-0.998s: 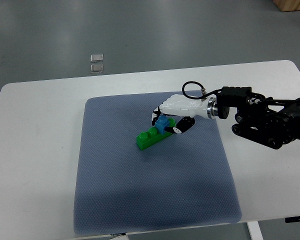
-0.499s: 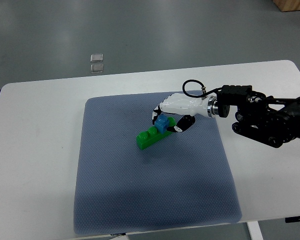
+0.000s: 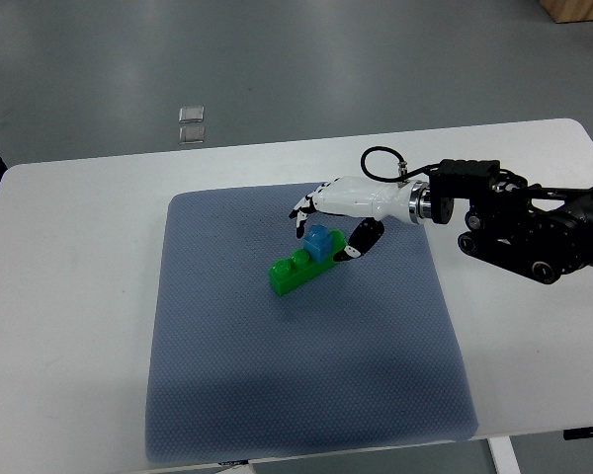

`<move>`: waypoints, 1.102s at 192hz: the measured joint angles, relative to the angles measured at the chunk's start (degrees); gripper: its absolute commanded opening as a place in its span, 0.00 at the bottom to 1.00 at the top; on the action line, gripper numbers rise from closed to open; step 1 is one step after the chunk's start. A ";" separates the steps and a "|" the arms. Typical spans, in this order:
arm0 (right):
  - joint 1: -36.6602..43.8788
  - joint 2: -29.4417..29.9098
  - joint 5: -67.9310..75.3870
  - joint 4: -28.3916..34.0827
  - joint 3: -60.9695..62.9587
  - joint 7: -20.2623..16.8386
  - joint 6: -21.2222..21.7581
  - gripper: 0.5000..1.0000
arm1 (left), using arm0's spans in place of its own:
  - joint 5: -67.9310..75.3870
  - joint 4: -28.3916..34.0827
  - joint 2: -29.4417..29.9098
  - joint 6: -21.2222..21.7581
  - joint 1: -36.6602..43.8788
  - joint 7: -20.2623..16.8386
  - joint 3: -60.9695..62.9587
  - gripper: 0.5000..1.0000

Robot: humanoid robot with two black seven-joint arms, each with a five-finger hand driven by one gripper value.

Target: Stack blue block on green block with right hand

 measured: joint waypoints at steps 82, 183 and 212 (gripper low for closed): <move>0.62 -2.92 26.94 -0.25 4.78 -0.09 14.07 0.85 | 0.00 -0.02 0.00 0.00 0.00 0.00 0.00 1.00; -4.41 -2.25 76.73 -9.56 5.23 -5.24 19.11 0.85 | 0.00 -0.02 0.00 -0.05 0.02 0.00 0.01 1.00; -5.63 -0.98 84.76 -10.15 5.41 -8.83 19.05 0.85 | 0.00 -0.02 0.00 -0.02 0.00 0.00 0.00 1.00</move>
